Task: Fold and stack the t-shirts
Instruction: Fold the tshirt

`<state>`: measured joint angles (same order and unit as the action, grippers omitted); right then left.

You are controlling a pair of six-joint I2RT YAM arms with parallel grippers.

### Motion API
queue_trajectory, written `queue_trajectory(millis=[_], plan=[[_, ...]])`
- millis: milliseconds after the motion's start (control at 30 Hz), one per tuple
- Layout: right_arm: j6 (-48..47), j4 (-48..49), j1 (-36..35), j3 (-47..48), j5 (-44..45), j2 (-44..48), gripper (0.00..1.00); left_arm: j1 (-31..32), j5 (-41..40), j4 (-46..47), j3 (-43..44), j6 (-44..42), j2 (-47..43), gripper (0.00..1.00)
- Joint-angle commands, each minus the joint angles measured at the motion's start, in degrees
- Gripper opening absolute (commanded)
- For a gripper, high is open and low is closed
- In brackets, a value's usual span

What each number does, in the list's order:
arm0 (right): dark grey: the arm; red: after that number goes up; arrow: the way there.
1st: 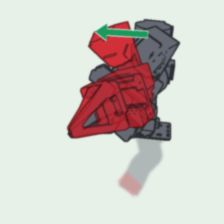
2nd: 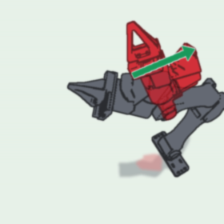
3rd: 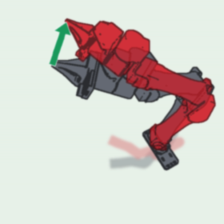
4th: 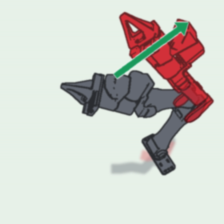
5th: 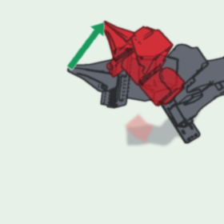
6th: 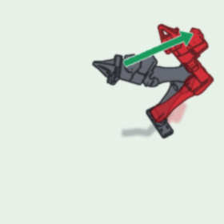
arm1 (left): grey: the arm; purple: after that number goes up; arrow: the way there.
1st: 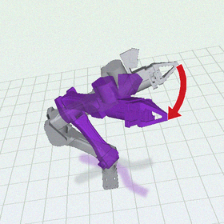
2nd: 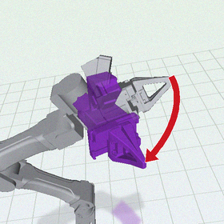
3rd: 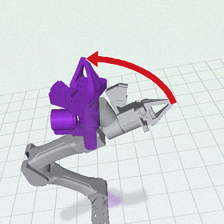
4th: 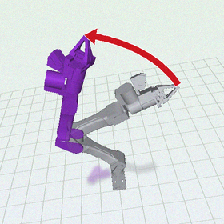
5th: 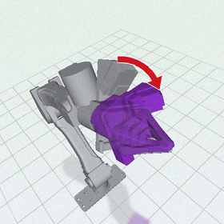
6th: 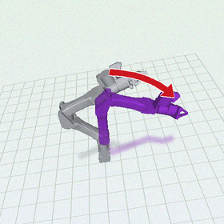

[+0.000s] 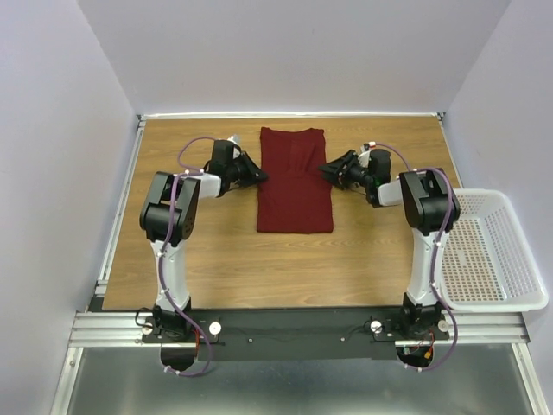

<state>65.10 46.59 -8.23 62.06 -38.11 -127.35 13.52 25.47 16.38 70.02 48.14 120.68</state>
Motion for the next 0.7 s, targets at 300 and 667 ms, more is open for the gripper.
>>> queue_trajectory(millis=[300,667], plan=[[-30.7,-48.1,-2.0,-7.5,16.8,33.0,0.54,2.3,-20.2,-20.7,-13.2,-14.5,-35.1,0.44],[-34.9,-69.5,-14.3,-11.8,34.1,40.3,0.55,9.3,-37.9,-34.8,-23.5,-18.4,-54.6,0.72]])
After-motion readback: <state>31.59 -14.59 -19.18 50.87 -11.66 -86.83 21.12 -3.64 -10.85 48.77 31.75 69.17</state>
